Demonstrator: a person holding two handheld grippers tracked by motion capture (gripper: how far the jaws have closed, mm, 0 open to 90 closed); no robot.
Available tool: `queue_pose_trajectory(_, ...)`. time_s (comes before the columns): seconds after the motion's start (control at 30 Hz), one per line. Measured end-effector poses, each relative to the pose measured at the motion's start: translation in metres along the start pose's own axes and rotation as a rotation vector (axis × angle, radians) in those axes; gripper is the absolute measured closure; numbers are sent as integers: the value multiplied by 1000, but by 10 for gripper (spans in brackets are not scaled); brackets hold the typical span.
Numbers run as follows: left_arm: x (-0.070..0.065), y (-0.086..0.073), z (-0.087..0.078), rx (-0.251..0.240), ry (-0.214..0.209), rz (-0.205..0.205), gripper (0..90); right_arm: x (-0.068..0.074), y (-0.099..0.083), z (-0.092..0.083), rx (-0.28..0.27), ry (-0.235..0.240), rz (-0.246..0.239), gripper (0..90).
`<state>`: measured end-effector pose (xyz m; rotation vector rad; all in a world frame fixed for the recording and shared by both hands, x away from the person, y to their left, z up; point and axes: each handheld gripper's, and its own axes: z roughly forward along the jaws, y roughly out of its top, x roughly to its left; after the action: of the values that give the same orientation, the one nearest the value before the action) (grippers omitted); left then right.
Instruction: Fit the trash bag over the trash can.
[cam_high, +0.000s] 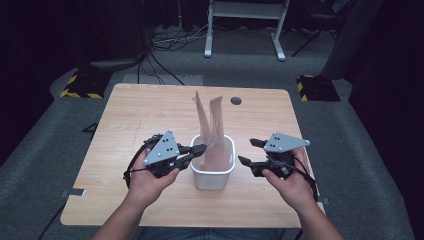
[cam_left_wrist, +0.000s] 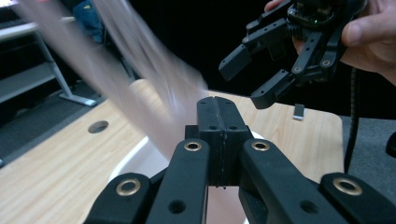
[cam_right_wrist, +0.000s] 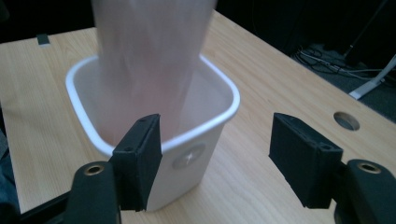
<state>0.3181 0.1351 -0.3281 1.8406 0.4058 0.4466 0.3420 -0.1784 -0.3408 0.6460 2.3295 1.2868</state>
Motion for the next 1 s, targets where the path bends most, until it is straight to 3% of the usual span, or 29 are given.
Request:
queue_pose_trajectory(0.07, 2, 2, -1, 8, 5, -1, 900, 0, 6, 0, -13, 11, -1, 338)
queue_pose_trajectory(0.2, 5, -10, 4, 70, -5, -76, 898, 0, 13, 4, -25, 25, -1, 331)
queue_pose_trajectory(0.3, 6, -19, 10, 106, 32, -120, 707, -1, 15, 13, -15, 38, 8, 324)
queue_pose_trajectory(0.4, 8, -23, 14, 158, 121, -141, 566, -2, 15, 20, -2, 41, 8, 324)
queue_pose_trajectory(0.6, 14, -31, 13, 206, 202, -233, 387, 1, 15, 22, 2, 39, -5, 324)
queue_pose_trajectory(0.7, 18, -35, 10, 200, 221, -270, 372, 1, 15, 21, 4, 40, -4, 324)
queue_pose_trajectory(0.87, 25, -38, 17, 189, 178, -317, 363, 1, 14, 22, 7, 41, -5, 324)
queue_pose_trajectory(0.93, 28, -39, 21, 180, 172, -305, 477, 1, 15, 23, 7, 41, -4, 324)
queue_pose_trajectory(1.0, 30, -40, 22, 171, 148, -276, 700, 1, 16, 24, 7, 47, -2, 324)
